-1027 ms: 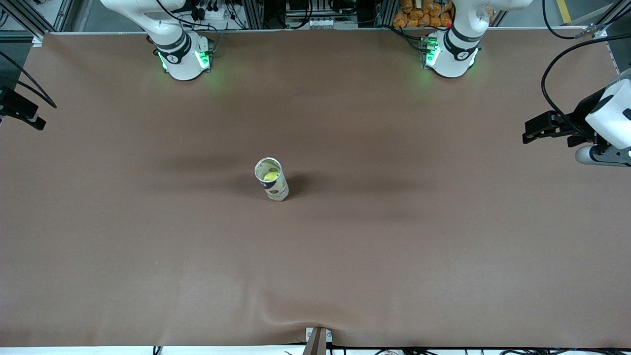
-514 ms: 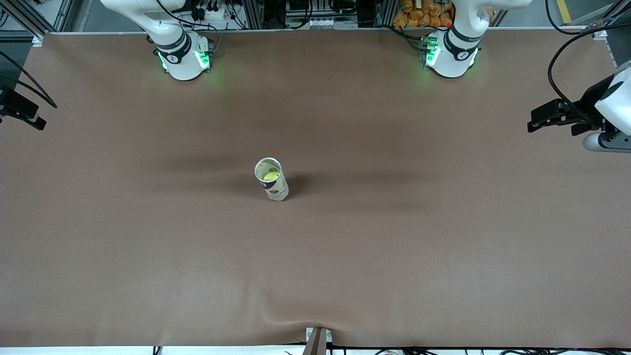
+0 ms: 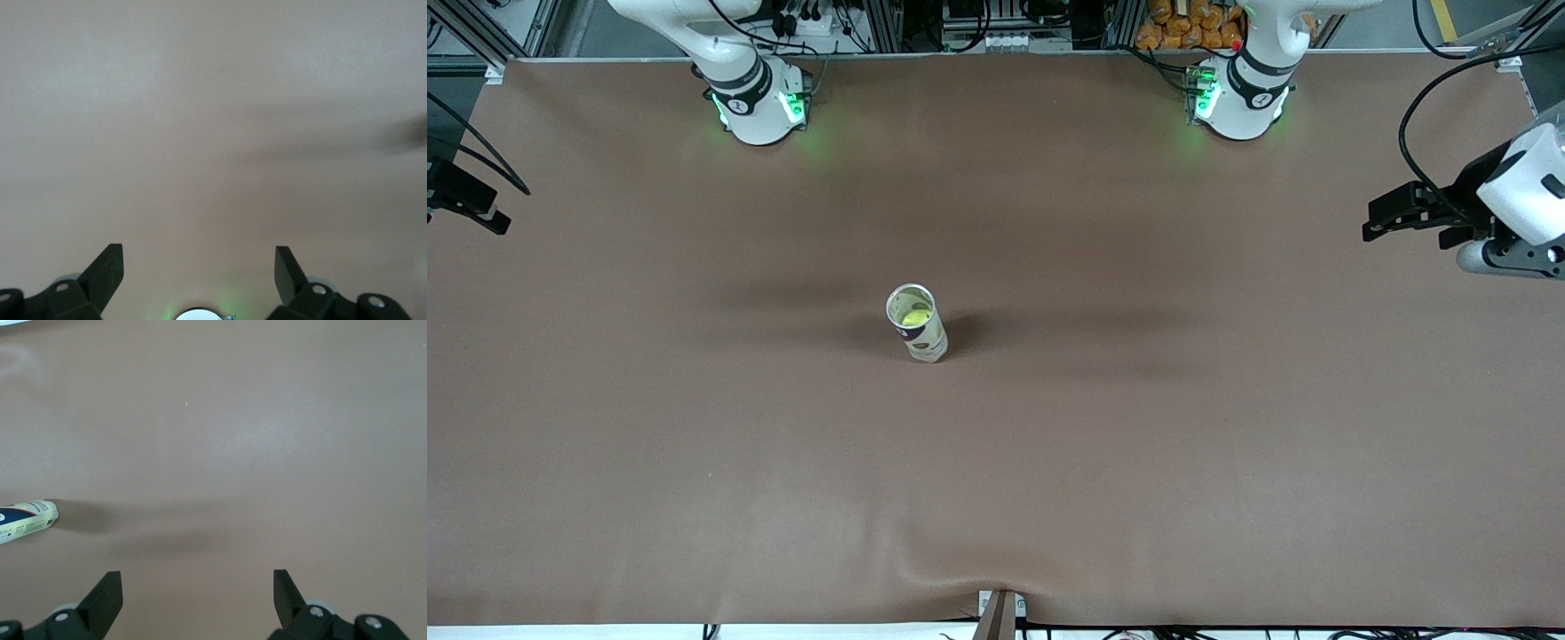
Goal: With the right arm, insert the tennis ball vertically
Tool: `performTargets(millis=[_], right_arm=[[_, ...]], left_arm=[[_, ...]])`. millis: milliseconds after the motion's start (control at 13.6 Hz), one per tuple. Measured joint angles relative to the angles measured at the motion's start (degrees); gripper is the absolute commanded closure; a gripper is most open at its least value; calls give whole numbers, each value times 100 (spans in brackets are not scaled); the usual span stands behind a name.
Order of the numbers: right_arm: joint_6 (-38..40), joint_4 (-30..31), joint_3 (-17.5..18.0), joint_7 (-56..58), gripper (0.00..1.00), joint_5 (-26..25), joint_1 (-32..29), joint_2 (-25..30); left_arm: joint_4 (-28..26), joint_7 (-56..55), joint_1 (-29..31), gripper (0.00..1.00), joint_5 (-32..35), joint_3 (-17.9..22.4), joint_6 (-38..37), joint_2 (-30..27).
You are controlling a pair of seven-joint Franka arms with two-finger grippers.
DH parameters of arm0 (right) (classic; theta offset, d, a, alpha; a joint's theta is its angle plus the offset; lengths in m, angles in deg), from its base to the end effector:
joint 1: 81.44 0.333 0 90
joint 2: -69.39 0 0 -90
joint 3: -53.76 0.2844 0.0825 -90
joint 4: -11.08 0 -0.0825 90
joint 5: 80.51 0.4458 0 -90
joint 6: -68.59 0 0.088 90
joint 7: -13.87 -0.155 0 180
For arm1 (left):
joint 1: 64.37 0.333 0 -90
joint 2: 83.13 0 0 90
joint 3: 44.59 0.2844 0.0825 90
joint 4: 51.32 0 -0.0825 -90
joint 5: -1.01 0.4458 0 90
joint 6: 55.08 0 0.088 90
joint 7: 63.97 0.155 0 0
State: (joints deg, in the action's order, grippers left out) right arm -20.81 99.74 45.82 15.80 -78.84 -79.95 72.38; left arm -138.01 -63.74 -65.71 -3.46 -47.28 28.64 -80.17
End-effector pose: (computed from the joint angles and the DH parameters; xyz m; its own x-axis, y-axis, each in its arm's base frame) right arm 0.6004 -0.0650 0.5881 0.9947 -0.0786 0.0657 -0.0764 -0.9965 -0.0341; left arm 0.6115 -0.0553 0.5353 0.9913 -0.0826 -0.1026 -0.0744 -0.9939 0.0808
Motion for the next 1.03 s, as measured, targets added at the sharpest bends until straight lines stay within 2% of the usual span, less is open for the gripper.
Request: performTargets(millis=[293,660,1027], right_arm=[[0,-26,1,4,0,0,0,0],[1,-32,2,38,0,0,0,0],[1,-36,-11,943,0,0,-2,0]], left_arm=[[-207,-75,150,0,10,-158,8,-247],[-245,-376,159,0,169,-323,69,-287],[-432,-385,177,0,183,-339,279,-329]])
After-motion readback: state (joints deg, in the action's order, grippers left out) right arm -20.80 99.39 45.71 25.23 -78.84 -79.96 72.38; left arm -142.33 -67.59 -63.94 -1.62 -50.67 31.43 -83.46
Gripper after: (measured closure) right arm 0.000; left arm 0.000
